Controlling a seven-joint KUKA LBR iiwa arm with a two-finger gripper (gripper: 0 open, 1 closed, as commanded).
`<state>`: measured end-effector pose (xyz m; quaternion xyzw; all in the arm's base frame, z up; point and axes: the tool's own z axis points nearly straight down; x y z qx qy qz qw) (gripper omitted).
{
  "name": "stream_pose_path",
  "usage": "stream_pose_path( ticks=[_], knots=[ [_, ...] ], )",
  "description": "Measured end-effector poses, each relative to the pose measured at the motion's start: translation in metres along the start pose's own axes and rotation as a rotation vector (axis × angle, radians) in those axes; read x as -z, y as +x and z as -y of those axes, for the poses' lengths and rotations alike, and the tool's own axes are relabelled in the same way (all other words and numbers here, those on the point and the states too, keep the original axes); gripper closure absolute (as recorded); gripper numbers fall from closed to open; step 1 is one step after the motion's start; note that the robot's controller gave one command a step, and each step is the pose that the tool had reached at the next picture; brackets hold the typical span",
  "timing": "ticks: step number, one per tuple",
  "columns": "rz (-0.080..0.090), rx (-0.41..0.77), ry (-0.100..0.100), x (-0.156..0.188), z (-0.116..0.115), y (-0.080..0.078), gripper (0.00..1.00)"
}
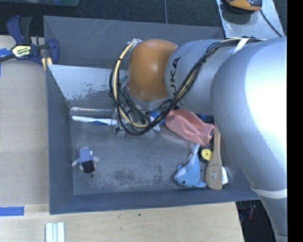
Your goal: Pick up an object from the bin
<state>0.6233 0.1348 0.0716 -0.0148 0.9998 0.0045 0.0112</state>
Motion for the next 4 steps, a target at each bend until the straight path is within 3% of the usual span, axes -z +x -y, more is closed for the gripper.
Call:
stream_pose_path(
  ticks=[2, 3, 4],
  knots=[
    [0.003, -0.031, -0.001, 0.006, 0.004, 0.000, 1.00],
    [0.000, -0.020, -0.001, 0.006, 0.017, 0.004, 1.00],
    [0.002, -0.032, -0.002, 0.024, 0.010, 0.019, 1.00]
  ],
)
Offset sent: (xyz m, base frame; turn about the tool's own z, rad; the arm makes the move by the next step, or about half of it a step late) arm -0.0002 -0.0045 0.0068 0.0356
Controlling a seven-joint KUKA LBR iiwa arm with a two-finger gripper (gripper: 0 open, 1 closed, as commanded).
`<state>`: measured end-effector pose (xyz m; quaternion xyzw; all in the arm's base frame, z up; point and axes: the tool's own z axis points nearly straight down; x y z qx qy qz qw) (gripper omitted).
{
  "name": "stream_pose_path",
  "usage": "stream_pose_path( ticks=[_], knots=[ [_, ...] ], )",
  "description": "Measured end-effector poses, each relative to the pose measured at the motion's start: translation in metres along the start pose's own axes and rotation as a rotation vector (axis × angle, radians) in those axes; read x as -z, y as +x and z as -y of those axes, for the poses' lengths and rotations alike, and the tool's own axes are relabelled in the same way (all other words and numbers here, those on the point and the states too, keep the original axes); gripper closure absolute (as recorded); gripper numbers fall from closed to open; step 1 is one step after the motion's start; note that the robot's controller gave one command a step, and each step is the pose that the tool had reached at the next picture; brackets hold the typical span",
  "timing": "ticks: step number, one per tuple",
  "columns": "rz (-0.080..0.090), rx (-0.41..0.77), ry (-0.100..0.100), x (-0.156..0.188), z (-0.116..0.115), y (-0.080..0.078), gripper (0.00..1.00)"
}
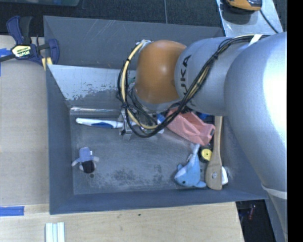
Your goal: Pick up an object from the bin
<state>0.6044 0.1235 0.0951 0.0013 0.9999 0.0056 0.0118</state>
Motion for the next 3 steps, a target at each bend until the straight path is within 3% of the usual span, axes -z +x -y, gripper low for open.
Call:
stream_pose_path(
  ticks=[1, 2, 3],
  knots=[
    [0.003, 0.032, 0.001, 0.023, 0.029, -0.007, 1.00],
    [0.000, 0.026, -0.001, 0.012, 0.023, -0.004, 1.00],
    [0.005, 0.029, 0.000, 0.121, 0.040, -0.004, 1.00]
  ],
)
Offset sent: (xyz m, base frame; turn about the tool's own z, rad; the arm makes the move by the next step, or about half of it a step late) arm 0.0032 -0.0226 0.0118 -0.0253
